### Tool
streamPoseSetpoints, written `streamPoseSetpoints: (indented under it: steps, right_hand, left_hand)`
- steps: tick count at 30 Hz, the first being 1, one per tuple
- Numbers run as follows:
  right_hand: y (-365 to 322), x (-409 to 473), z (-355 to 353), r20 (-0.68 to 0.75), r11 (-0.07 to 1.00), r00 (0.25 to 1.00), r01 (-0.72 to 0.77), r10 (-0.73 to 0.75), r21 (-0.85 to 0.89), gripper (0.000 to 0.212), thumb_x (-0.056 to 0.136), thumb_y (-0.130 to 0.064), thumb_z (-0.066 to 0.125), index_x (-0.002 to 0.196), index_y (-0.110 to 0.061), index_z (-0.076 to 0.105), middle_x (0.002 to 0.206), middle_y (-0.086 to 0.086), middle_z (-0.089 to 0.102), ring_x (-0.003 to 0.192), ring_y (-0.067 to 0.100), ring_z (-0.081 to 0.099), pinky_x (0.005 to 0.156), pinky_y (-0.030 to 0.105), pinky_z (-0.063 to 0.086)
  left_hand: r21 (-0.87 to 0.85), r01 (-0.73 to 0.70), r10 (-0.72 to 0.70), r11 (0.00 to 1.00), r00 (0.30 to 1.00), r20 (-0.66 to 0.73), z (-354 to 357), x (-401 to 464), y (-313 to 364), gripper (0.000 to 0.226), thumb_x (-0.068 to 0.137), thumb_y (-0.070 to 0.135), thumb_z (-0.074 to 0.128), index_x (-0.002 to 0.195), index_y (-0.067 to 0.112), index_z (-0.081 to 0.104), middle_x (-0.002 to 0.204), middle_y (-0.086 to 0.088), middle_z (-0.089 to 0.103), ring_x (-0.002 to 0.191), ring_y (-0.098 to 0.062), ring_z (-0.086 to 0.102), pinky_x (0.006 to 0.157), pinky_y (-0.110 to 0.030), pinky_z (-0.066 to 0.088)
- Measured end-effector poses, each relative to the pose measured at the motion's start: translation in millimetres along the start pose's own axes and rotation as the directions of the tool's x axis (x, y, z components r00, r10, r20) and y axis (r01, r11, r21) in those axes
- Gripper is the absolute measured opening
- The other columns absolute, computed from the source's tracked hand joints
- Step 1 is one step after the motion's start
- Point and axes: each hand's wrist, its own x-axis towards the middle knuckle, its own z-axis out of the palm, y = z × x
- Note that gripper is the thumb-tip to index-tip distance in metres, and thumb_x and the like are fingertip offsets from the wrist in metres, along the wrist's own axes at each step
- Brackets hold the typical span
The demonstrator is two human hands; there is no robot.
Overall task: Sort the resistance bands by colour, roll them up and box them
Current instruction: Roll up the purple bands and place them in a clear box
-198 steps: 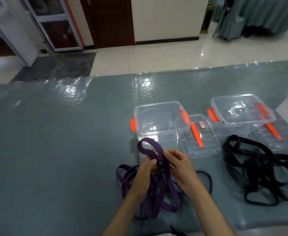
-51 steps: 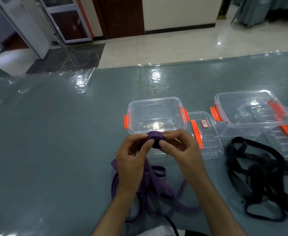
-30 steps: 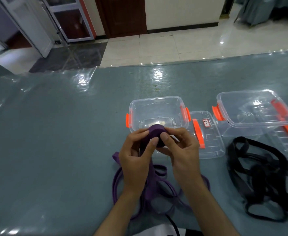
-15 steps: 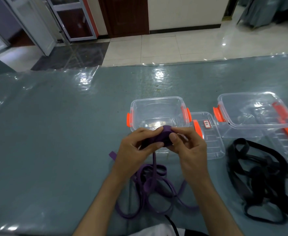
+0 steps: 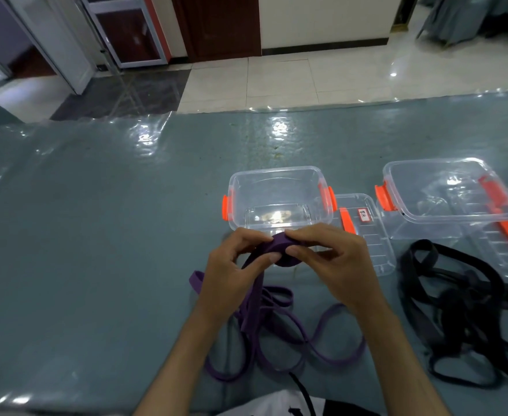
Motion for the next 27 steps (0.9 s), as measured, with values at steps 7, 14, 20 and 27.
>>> streamPoseSetpoints:
  steps: [7, 14, 20, 27]
  right_hand:
    - [-7, -7, 20, -0.192, 0.953, 0.969, -0.095, 0.155, 0.287, 0.018, 0.086, -0.012, 0.076, 0.103, -0.015, 0.072, 0.103, -0.001, 0.073, 0.101, 0.023, 0.073, 0.084, 0.028, 0.061]
    - [-9, 1, 1, 0.071, 0.895, 0.959, -0.282, 0.275, 0.345, 0.034, 0.079, -0.012, 0.083, 0.110, -0.016, 0.070, 0.099, 0.009, 0.074, 0.095, 0.026, 0.076, 0.079, 0.034, 0.063]
    - [-11, -1, 0, 0.109, 0.900, 0.959, -0.281, 0.260, 0.333, 0.033, 0.077, -0.003, 0.083, 0.105, -0.014, 0.070, 0.108, 0.009, 0.075, 0.099, 0.026, 0.076, 0.077, 0.030, 0.063]
    - [-10, -9, 15, -0.081, 0.884, 0.976, -0.146, 0.202, 0.445, 0.032, 0.074, 0.001, 0.083, 0.101, -0.006, 0.066, 0.107, 0.026, 0.068, 0.105, 0.033, 0.073, 0.082, 0.033, 0.063]
  left_hand:
    - [-0.161, -0.006, 0.014, 0.987, 0.999, 0.049, -5, 1, 4, 0.042, 0.083, 0.007, 0.080, 0.124, 0.014, 0.071, 0.119, -0.001, 0.077, 0.113, -0.024, 0.073, 0.098, -0.031, 0.057]
    - [-0.226, 0.011, -0.022, 0.974, 0.999, -0.048, -5, 4, 8, 0.029, 0.085, 0.011, 0.078, 0.112, 0.010, 0.067, 0.106, -0.010, 0.076, 0.101, -0.027, 0.075, 0.091, -0.032, 0.060]
    - [-0.268, -0.048, 0.024, 0.962, 0.995, -0.093, 4, 3, 1, 0.020, 0.083, 0.003, 0.078, 0.103, 0.008, 0.077, 0.112, -0.010, 0.076, 0.109, -0.028, 0.073, 0.096, -0.031, 0.057]
    - [-0.352, 0.117, -0.062, 0.929, 0.985, 0.164, -15, 14, 13, 0.035, 0.080, 0.006, 0.075, 0.109, 0.025, 0.082, 0.115, 0.003, 0.079, 0.111, -0.013, 0.073, 0.095, -0.020, 0.054]
